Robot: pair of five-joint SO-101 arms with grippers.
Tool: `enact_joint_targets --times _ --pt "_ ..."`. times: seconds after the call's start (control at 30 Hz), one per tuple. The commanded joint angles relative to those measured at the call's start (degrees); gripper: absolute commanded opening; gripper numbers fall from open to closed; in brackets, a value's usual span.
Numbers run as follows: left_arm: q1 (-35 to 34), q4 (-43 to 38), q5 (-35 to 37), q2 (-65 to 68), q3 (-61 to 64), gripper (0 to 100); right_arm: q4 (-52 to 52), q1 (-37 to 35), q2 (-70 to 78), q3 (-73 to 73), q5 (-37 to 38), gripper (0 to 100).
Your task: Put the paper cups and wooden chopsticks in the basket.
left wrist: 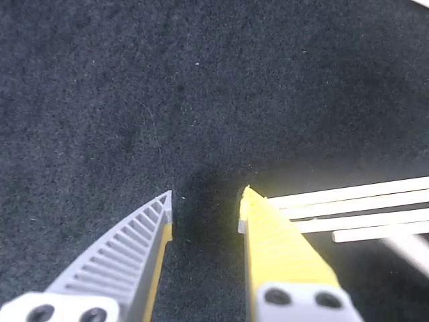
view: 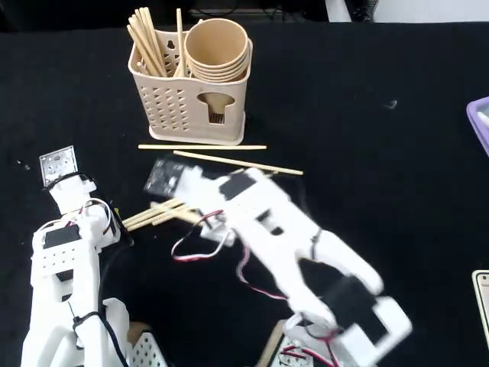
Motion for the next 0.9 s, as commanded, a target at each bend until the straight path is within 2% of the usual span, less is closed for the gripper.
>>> enact_joint_targets --times 0.0,0.17,0.27,0.4,0.53,0.73,0.87 --pt "-0.5 -0.8 0.1 -1.4 -0.3 17 3.0 3.8 -11.1 -1.4 -0.4 1.0" --pt "-0.2 -0.8 0.1 -1.4 -0.3 17 6.1 5.5 -23.8 -5.5 -0.9 1.0" --pt "-0.2 -0.8 0.2 -1.4 -0.3 17 2.9 4.6 -28.7 -10.9 -7.4 1.0" --pt "-0.2 -0.8 0.2 -1.4 -0.3 17 -8.5 3.2 -29.1 -18.9 -18.9 1.1" --pt "-0.2 -0.8 0.1 -1.3 -0.3 17 -25.3 1.7 -25.1 -24.7 -28.0 1.1" --pt "-0.2 -0.8 0.1 -1.3 -0.3 17 -48.6 0.9 -14.2 -30.7 -30.2 1.1" --pt "-0.2 -0.8 0.1 -1.3 -0.3 17 -56.1 1.0 -5.5 -36.4 -30.2 1.1"
